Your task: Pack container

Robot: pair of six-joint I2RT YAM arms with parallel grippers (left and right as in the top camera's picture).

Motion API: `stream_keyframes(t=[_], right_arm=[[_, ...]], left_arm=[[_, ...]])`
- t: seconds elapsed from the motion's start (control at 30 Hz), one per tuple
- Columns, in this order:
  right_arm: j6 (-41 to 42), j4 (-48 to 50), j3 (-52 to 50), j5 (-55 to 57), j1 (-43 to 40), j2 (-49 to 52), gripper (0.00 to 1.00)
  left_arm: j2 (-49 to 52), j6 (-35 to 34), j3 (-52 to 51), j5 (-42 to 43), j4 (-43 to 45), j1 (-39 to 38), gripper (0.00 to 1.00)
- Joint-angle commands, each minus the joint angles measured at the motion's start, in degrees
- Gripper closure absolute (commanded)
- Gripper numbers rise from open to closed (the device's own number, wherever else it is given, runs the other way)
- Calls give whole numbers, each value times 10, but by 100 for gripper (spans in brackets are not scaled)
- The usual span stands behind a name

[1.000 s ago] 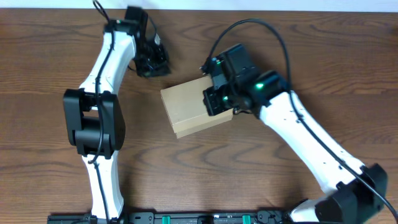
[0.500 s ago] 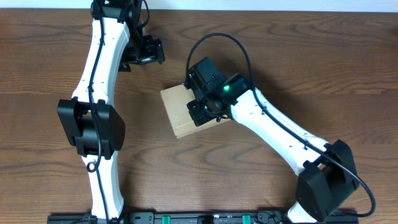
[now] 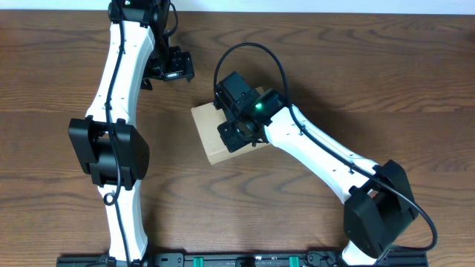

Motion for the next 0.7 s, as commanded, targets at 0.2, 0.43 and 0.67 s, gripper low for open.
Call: stream_keyframes(t=[0.2,0.43,0.67], right_arm=[[12,-14,-21,25,6,57,99],[71,-64,-21,88,-10,-11,99],[47,-69,-21,85,-17,-106,94]], left_arm=[[-12,6,14,-7,-9,2,4],[-12,6,14,-7,-9,2,4],[-15,6,15,-2,-13,2,4]])
